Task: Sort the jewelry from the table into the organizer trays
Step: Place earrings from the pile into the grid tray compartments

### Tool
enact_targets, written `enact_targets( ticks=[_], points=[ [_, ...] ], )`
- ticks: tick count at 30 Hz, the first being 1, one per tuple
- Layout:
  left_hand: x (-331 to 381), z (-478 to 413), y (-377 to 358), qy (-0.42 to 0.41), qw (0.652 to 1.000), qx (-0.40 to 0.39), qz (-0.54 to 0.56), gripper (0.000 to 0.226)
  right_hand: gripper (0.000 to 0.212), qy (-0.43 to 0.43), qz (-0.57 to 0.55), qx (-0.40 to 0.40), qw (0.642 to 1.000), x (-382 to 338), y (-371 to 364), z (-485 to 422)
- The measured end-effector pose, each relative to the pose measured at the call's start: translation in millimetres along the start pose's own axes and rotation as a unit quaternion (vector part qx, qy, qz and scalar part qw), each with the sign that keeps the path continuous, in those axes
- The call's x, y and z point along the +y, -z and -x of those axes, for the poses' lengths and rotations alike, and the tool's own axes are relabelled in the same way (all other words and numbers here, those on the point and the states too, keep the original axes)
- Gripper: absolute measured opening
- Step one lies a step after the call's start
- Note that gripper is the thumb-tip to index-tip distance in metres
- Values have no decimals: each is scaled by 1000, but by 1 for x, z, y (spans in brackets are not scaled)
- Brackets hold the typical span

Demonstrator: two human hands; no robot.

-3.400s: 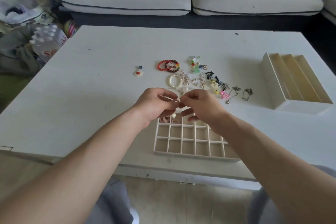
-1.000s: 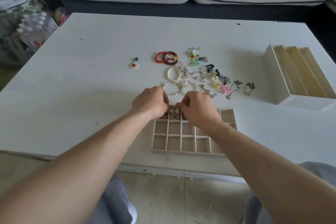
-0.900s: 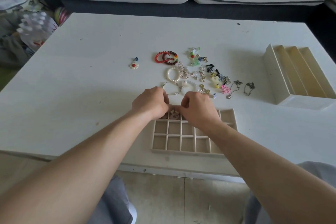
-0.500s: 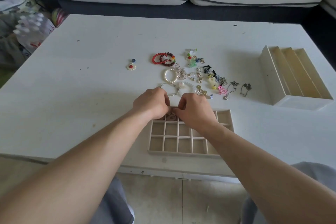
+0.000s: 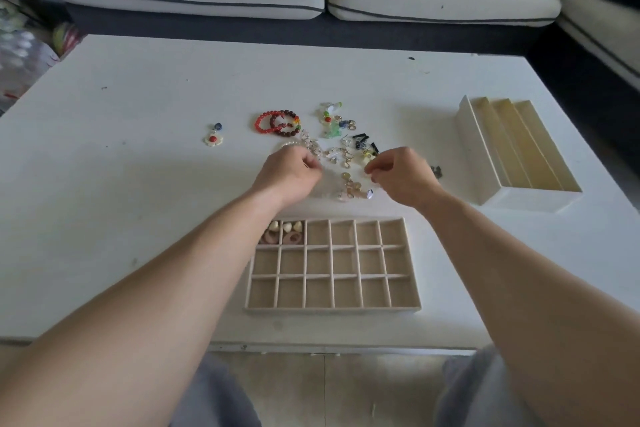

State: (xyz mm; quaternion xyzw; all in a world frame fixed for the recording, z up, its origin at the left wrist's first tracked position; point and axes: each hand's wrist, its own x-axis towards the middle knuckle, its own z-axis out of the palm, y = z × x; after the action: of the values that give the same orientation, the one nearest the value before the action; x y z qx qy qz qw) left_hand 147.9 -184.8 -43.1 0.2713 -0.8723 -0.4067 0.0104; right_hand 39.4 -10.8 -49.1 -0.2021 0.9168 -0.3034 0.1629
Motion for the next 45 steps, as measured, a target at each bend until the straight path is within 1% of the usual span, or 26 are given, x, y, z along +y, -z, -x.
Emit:
enact_targets(
  ticks=[2,5,9,12,16,21,25,27,29,30,31,32,33,34,35,37,39,42,45],
  points=[
    [8,-6,-7,-12,1000,3,19,17,14,14,11,-13,1000,2,-4,-8],
    [18,-14,-16,-18,999,10,35,14,3,10,34,-17,999,3,-12,-17],
    [22,-23,-22,-23,999,23,35,16,14,-6,61,-21,998,4,-16,-25],
    [20,-24,-21,-25,999,19,42,16,12,-2,67,-26,997,5,-14,-26],
    [15,-23,-15,-31,998,18,45,21,9,22,85,-58,994,6,-12,-24],
    [12,-18,-9,-32,998,25,47,17,16,48,96,-51,993,3,-14,-20],
    [9,-14,-10,-33,999,16,32,20,8,48,118,-56,990,1,-18,-18],
    [8,-13,-13,-33,999,9,27,20,16,45,139,-55,988,0,-20,-17],
    [8,-13,-15,-29,999,8,25,16,18,44,140,-37,988,-3,-17,-17],
    [8,-13,-16,-27,999,9,26,13,16,48,117,-22,992,-5,-14,-18],
    [9,-13,-16,-26,999,8,32,9,12,51,69,-9,996,-9,-10,-17],
    [10,-12,-16,-30,998,4,49,5,10,46,-2,-7,999,-13,-6,-16],
    [12,-11,-15,-36,996,-6,79,5,9,33,-88,-23,995,-17,-2,-14],
    [15,-10,-15,-39,992,-19,118,9,10,15,-174,-57,983,-21,2,-11],
    [18,-7,-14,-38,986,-32,159,13,12,-2,-249,-100,963,-23,6,-8],
    [25,-1,-12,-37,974,-41,222,15,14,-30,-350,-165,922,-24,9,-2],
    [29,5,-9,-27,965,-23,262,11,16,-48,-403,-186,895,-22,12,0],
    [30,10,-4,-19,957,-14,289,9,18,-60,-445,-194,872,-24,16,5],
    [29,12,0,-15,953,-25,300,4,14,-59,-442,-166,880,-26,19,9]
  ],
)
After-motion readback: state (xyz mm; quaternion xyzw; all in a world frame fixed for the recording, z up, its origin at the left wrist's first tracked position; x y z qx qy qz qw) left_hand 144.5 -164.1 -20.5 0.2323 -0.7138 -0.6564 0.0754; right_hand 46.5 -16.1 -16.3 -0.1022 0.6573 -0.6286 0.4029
